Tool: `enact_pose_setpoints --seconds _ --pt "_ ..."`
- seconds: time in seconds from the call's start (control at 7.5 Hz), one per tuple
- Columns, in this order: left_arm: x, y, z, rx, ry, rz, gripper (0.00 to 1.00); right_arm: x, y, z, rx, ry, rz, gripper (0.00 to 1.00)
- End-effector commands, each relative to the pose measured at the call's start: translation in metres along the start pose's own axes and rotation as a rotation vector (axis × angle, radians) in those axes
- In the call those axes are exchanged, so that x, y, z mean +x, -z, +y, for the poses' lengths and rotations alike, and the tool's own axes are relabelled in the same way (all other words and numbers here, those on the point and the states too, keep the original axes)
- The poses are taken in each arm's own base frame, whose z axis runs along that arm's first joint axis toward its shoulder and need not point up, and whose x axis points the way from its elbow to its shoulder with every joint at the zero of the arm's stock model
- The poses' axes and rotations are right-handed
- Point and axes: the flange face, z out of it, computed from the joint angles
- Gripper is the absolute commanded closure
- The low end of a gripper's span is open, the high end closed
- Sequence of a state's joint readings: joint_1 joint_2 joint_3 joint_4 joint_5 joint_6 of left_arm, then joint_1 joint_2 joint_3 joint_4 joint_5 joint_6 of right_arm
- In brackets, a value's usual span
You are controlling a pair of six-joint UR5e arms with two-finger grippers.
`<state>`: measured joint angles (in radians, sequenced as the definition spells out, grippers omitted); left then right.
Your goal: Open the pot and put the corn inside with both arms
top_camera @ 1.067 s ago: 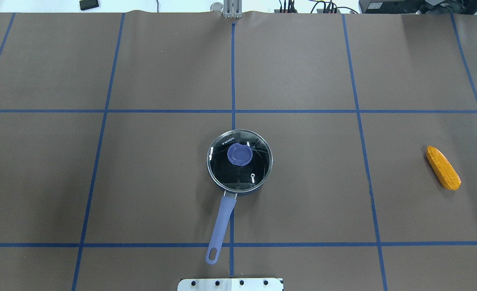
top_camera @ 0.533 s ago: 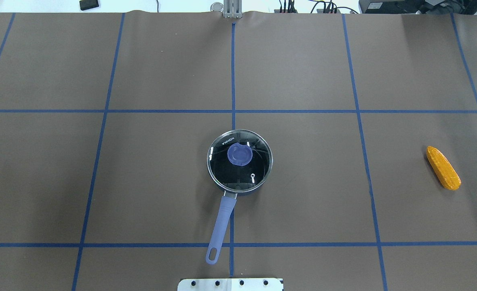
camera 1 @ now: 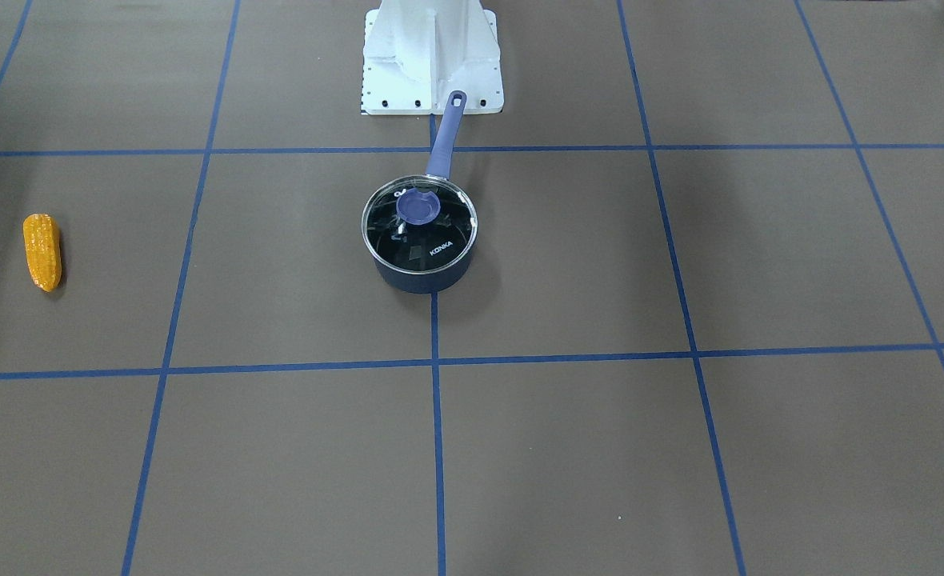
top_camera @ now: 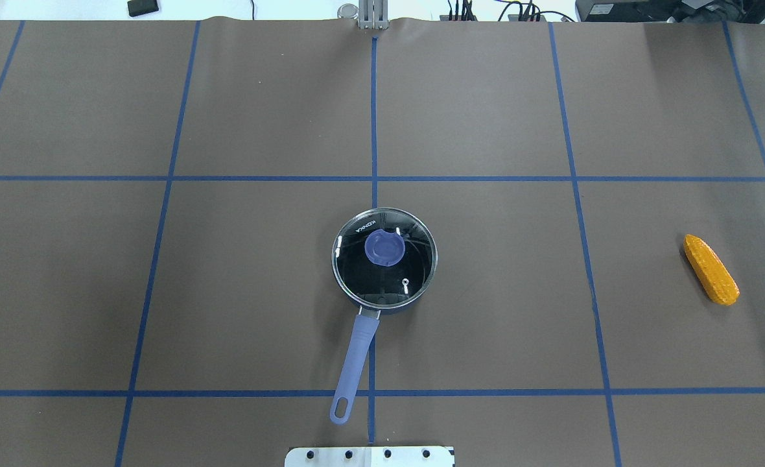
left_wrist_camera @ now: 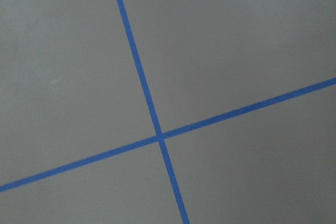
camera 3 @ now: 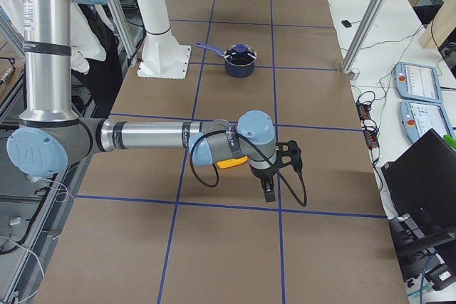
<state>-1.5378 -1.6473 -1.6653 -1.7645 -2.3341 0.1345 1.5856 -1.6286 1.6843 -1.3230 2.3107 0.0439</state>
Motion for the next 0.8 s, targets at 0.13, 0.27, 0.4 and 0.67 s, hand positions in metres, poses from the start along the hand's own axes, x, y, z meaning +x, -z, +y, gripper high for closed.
enact_pose_setpoints --seconds 0.13,0.27,0.4,0.67 --pt "0.034 0.03 -0.022 0.164 -0.098 0.02 0.0 -0.012 0.012 -0.014 0.042 0.024 -0.004 0.0" --pt "0.077 0.015 -0.049 0.16 -0.076 0.067 0.01 -0.023 0.023 -0.024 0.067 -0.02 -0.01 0.0" --pt "0.111 0.012 -0.058 0.157 0.019 0.093 0.0 -0.04 0.027 -0.031 0.077 -0.075 -0.02 0.0" --pt "0.216 0.003 -0.085 0.137 0.196 0.172 0.0 -0.065 0.014 -0.037 0.06 -0.108 -0.033 0.0"
